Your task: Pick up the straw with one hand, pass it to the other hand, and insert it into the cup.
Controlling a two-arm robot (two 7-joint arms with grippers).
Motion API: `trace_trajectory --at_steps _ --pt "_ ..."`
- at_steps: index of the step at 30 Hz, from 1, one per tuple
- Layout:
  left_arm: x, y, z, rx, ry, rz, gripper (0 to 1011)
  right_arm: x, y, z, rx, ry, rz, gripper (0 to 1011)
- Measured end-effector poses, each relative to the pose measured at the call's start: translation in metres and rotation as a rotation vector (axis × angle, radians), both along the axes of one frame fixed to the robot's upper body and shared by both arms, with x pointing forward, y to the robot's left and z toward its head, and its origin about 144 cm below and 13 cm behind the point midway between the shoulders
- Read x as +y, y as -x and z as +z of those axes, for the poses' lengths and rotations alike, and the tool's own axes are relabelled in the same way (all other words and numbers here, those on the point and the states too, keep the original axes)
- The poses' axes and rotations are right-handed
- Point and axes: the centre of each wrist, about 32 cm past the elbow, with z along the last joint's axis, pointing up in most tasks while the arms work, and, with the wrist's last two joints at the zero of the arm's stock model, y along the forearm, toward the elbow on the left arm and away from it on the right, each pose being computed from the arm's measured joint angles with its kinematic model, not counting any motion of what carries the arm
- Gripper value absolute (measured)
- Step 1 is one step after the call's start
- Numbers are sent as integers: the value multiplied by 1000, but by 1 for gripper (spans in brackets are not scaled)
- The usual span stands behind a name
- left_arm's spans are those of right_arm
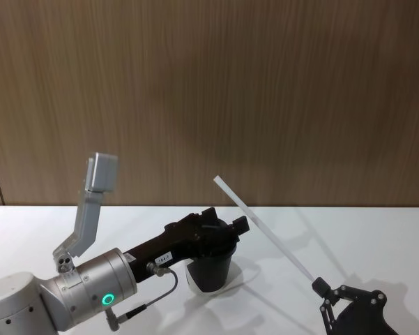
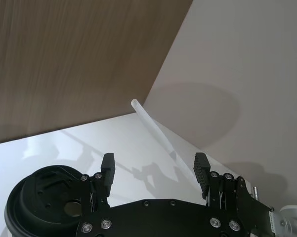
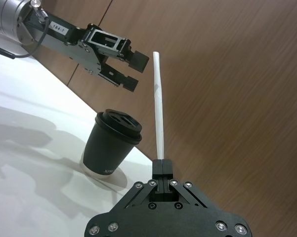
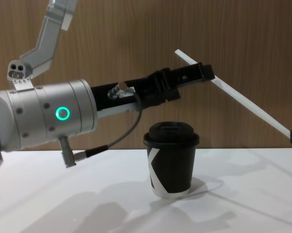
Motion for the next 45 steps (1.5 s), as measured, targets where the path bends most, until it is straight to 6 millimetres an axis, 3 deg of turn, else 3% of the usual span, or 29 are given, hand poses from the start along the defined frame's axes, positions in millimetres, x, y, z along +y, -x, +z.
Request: trace_trajectory --at_steps 45 --pt "-30 -5 -3 56 82 -22 990 0 0 0 0 0 0 1"
